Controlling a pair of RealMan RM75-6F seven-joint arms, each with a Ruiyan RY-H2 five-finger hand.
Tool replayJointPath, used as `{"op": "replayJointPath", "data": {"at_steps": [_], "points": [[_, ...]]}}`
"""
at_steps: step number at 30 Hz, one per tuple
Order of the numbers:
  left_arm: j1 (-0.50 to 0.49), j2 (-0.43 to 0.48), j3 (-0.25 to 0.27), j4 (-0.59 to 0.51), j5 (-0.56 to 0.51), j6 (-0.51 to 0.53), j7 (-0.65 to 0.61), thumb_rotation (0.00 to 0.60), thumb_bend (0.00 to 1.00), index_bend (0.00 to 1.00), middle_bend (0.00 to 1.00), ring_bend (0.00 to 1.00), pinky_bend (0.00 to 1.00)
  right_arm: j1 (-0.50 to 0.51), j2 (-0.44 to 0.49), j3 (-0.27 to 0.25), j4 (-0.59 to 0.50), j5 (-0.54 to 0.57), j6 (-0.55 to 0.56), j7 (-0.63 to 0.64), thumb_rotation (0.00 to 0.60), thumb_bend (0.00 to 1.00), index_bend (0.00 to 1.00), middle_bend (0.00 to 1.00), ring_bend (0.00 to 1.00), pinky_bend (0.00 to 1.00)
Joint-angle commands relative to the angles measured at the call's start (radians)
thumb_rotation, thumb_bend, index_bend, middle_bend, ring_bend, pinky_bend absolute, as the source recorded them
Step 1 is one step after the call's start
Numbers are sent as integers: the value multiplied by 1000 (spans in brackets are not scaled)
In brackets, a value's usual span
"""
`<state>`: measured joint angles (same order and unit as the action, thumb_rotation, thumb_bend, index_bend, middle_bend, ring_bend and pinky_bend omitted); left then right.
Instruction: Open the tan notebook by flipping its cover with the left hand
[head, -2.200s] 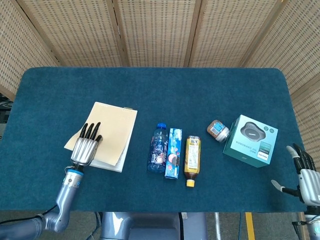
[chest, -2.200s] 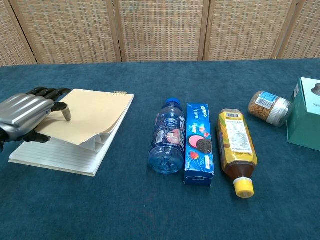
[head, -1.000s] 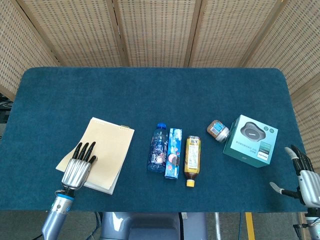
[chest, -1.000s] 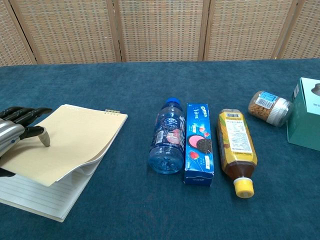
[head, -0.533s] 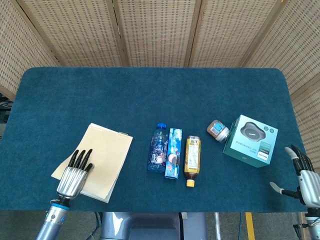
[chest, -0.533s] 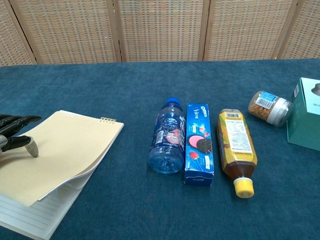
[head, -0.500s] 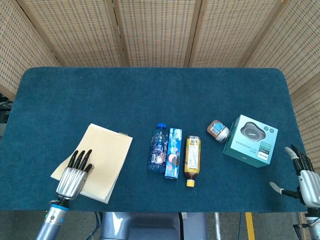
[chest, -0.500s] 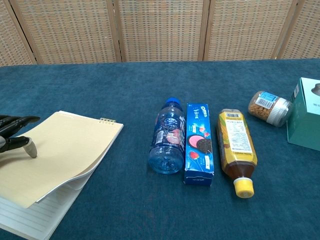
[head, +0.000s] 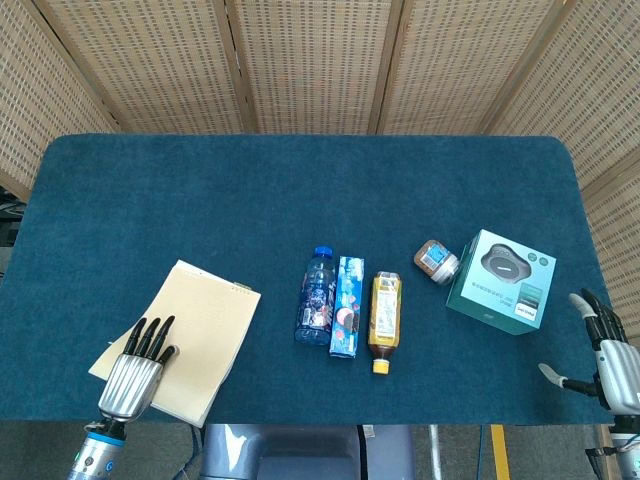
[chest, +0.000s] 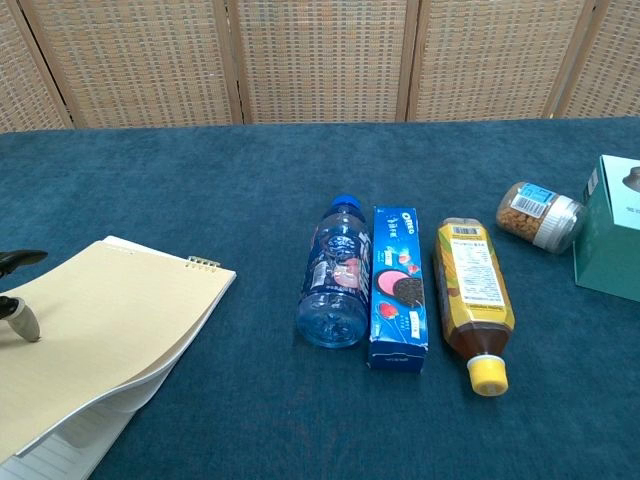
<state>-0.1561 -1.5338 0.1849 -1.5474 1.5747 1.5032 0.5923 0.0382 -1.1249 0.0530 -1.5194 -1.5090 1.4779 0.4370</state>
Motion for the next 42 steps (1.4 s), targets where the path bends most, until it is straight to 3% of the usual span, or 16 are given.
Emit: {"op": "replayJointPath", "data": {"at_steps": [1, 12, 13, 14, 17, 21, 30, 34, 42], "points": [[15, 8, 11, 1, 16, 10, -7, 600, 680, 810, 0, 0, 0, 0, 0, -1, -1, -1, 0, 0, 600, 53, 12, 0, 0, 0], [65, 35, 48, 4, 56, 13, -24, 600, 681, 810, 0, 0, 0, 0, 1, 0, -6, -1, 1, -4, 600, 53, 13, 0, 0, 0], [69, 37, 50, 4, 62, 16, -25, 600, 681, 810, 0, 0, 0, -7, -8, 43, -59, 54, 27, 33, 600, 53, 12, 0, 0, 0], [73, 40, 52, 4, 68, 19, -24, 600, 681, 810, 0, 0, 0, -14, -31, 34, -82, 70, 24, -9, 600, 53, 12, 0, 0, 0], [83, 48, 55, 3, 87, 27, -28, 600, 681, 810, 0, 0, 0, -29, -61, 11, -12, 38, 43, -2, 600, 53, 13, 0, 0, 0], [88, 52, 50, 1, 105, 32, -29, 600, 682, 810, 0, 0, 0, -9, -19, 15, -7, 23, 14, 26, 600, 53, 13, 0, 0, 0], [101, 58, 52, -19, 142, 27, -8, 600, 682, 810, 0, 0, 0, -7, -17, 4, 13, 3, 10, 30, 600, 53, 13, 0, 0, 0], [95, 54, 23, -21, 156, 34, -8, 600, 682, 810, 0, 0, 0, -7, -16, 2, 17, -1, 10, 29, 600, 53, 13, 0, 0, 0], [23, 67, -109, -71, 151, 7, 34, 600, 682, 810, 0, 0, 0, -6, -11, 1, 16, -2, 8, 28, 600, 53, 13, 0, 0, 0]]}}
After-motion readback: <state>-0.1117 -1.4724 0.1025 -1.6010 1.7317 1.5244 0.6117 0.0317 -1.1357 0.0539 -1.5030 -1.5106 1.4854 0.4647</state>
